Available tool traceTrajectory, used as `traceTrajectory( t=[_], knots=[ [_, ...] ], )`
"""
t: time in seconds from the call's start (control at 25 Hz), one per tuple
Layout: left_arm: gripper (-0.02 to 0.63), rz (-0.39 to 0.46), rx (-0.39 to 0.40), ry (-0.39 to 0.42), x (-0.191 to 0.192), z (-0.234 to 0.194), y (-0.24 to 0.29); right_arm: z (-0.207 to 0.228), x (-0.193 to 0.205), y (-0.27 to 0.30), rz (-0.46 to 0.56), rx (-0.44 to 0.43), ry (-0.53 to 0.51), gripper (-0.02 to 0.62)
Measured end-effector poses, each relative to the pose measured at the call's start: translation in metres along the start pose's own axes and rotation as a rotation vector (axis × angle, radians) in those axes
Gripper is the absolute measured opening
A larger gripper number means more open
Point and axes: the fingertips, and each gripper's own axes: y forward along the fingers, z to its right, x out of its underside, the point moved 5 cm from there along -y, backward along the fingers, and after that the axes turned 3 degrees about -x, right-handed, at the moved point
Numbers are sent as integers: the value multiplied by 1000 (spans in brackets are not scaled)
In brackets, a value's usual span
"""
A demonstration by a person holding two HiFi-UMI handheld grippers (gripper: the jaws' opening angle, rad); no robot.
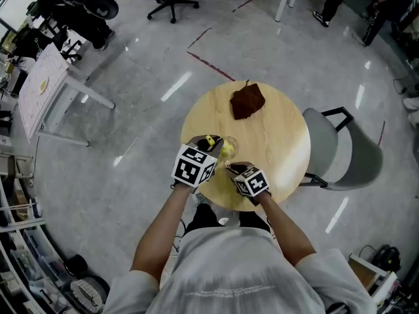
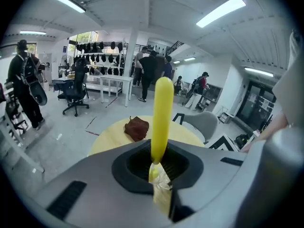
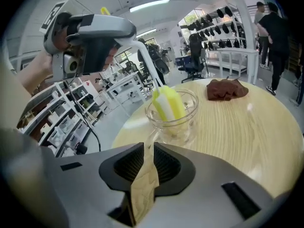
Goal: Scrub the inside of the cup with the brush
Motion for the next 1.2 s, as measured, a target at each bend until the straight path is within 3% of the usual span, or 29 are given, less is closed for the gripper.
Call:
traceTrajectory(
  t=[0.2,0.6,0.84,1.08,1.2],
  knots=[
    [46,20,-10,-48,12,8,9,-13,-3,10,7,-27,-28,72],
    [49,37,106,-238,11,4,0,-21,-6,26,19,-40,-27,64],
    [49,77,150,-284,-5,-2,-16,-18,-12,26,50,-10,-21,60],
    [46,132,109,-343,-11,-25,-33,-14,-6,13,22,-17,-88,80],
    [46,142,72,-312,-13,-28,-36,10,7,-8,27,24,-94,114]
  ],
)
